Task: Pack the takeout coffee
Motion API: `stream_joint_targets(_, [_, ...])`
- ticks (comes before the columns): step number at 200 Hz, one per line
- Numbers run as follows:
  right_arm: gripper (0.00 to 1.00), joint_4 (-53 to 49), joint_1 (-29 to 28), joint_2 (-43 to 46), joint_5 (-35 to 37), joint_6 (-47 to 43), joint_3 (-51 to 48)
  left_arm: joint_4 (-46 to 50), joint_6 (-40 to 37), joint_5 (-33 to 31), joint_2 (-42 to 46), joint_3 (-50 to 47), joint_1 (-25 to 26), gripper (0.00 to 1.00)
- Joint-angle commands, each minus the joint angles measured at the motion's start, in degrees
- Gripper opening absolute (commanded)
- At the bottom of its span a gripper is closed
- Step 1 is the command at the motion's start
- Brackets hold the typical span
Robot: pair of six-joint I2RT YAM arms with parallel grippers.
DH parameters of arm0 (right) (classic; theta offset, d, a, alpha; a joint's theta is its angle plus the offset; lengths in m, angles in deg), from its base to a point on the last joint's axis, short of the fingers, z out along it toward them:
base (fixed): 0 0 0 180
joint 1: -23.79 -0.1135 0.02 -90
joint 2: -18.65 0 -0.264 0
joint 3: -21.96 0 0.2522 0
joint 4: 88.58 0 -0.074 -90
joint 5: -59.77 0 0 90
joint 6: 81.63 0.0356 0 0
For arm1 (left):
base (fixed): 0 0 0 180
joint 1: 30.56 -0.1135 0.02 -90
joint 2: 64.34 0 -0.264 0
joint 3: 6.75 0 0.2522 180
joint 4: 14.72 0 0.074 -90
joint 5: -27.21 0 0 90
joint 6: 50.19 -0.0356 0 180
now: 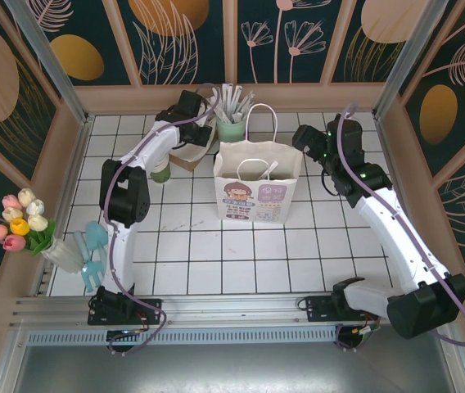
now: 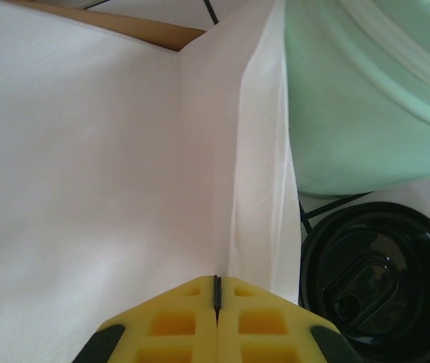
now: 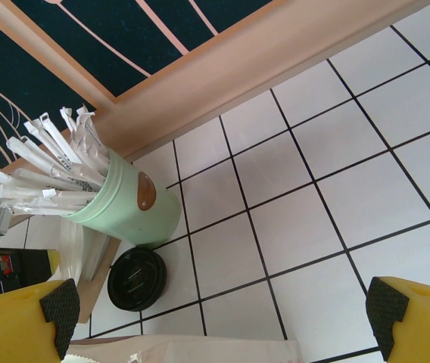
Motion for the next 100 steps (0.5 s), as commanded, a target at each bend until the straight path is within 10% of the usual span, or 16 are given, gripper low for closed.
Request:
stream_joint_targets(1, [0.99,-0.65,0.03,0.82,0.75,-0.49,0.38,0.54,0.78,-2.54,-0.4,1.54,-0.62,0.0])
stream_joint_targets(71, [0.99,-0.17,-0.01,0.9,0.67,-0.59,0.18,-11.06,4.49,-0.29,11.31,-12.04,-1.49,0.0])
stream_joint_targets(86, [0.99,-0.1,-0.07,0.77,0.67,-0.67,0.18,-8.74,4.38,2.18,9.22,-10.24,-1.48,0.38])
stream_joint_targets(100, [0.99,-0.13,-0.09,0.6,0.49,-0.68,0.27,-6.74,4.54,2.07,6.54,-7.37,-1.46,0.44])
